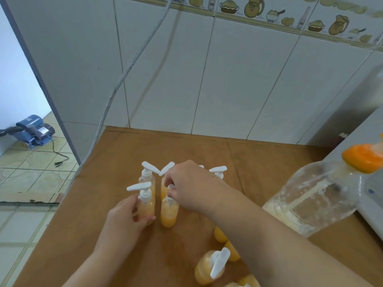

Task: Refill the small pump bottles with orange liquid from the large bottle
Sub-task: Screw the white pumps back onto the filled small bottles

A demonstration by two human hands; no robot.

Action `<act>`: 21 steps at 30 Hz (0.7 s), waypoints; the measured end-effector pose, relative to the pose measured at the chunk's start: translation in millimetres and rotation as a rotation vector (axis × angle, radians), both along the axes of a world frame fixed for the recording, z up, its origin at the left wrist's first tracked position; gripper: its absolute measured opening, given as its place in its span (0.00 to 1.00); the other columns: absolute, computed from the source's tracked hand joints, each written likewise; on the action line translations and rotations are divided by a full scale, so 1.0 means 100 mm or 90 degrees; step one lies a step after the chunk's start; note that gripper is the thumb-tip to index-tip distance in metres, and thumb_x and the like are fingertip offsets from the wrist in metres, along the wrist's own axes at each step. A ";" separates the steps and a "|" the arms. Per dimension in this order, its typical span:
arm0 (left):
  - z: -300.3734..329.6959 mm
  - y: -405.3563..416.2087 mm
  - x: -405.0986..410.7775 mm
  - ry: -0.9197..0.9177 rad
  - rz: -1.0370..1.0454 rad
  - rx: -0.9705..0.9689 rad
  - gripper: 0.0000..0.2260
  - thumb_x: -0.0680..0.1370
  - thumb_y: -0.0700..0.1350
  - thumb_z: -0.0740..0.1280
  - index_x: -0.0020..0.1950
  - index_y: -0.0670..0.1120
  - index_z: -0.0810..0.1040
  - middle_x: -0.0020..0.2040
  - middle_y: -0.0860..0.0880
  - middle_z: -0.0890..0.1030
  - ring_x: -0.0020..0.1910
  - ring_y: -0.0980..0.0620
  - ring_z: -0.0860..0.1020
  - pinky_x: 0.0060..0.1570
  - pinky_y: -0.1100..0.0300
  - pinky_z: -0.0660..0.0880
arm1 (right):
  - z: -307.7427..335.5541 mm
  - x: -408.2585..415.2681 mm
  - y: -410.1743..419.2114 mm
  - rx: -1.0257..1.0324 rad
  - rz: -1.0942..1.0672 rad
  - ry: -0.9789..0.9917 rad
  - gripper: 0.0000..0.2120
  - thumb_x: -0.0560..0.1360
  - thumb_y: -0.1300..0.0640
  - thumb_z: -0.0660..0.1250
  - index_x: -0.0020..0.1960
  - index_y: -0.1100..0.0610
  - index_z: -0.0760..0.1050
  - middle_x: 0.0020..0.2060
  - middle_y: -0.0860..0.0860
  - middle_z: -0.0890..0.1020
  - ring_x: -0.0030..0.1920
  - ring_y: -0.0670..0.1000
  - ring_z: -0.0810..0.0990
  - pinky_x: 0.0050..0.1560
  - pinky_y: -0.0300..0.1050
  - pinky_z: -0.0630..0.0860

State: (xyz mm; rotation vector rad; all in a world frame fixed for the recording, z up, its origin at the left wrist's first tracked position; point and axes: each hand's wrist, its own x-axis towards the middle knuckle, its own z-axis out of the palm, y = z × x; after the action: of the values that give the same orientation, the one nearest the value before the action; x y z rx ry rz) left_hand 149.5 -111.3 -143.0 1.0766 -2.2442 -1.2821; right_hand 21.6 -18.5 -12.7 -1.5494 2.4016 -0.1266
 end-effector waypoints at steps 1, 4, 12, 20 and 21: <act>-0.01 0.00 -0.02 0.000 0.003 -0.007 0.15 0.66 0.39 0.77 0.49 0.49 0.79 0.48 0.53 0.79 0.48 0.55 0.78 0.47 0.61 0.75 | 0.00 0.00 0.00 -0.003 -0.002 0.000 0.10 0.77 0.57 0.64 0.57 0.56 0.77 0.50 0.54 0.79 0.46 0.52 0.79 0.47 0.48 0.79; 0.00 0.04 -0.02 0.006 0.025 -0.013 0.17 0.66 0.39 0.78 0.50 0.50 0.77 0.48 0.55 0.78 0.49 0.54 0.78 0.47 0.60 0.75 | 0.06 -0.01 0.05 0.016 -0.012 -0.015 0.12 0.76 0.52 0.66 0.58 0.55 0.76 0.51 0.52 0.80 0.47 0.51 0.79 0.48 0.46 0.78; -0.01 0.54 0.28 0.065 0.017 -0.004 0.13 0.66 0.37 0.76 0.38 0.52 0.76 0.33 0.53 0.79 0.30 0.57 0.76 0.32 0.71 0.71 | 0.66 -0.26 0.85 0.032 -0.202 -0.003 0.09 0.74 0.50 0.68 0.54 0.46 0.75 0.45 0.42 0.77 0.44 0.42 0.78 0.49 0.40 0.78; -0.05 0.80 -0.38 0.089 -0.311 0.130 0.17 0.75 0.39 0.69 0.59 0.58 0.73 0.55 0.61 0.78 0.57 0.63 0.75 0.57 0.68 0.73 | 0.26 -0.09 1.08 0.235 -0.301 0.058 0.08 0.74 0.53 0.68 0.51 0.53 0.73 0.40 0.47 0.75 0.37 0.45 0.74 0.35 0.35 0.71; -0.06 0.80 -0.49 0.074 -0.345 0.145 0.20 0.75 0.41 0.69 0.62 0.59 0.70 0.59 0.61 0.75 0.59 0.64 0.73 0.60 0.67 0.71 | 0.22 -0.07 1.09 0.226 -0.298 0.082 0.03 0.76 0.56 0.66 0.47 0.53 0.72 0.36 0.47 0.72 0.33 0.44 0.70 0.30 0.33 0.65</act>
State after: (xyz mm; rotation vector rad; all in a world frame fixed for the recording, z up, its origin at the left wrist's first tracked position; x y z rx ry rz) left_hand 100.3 -31.4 -148.7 0.4411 -2.4309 -1.7919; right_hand 14.2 90.3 9.3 -0.8515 2.6612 0.3001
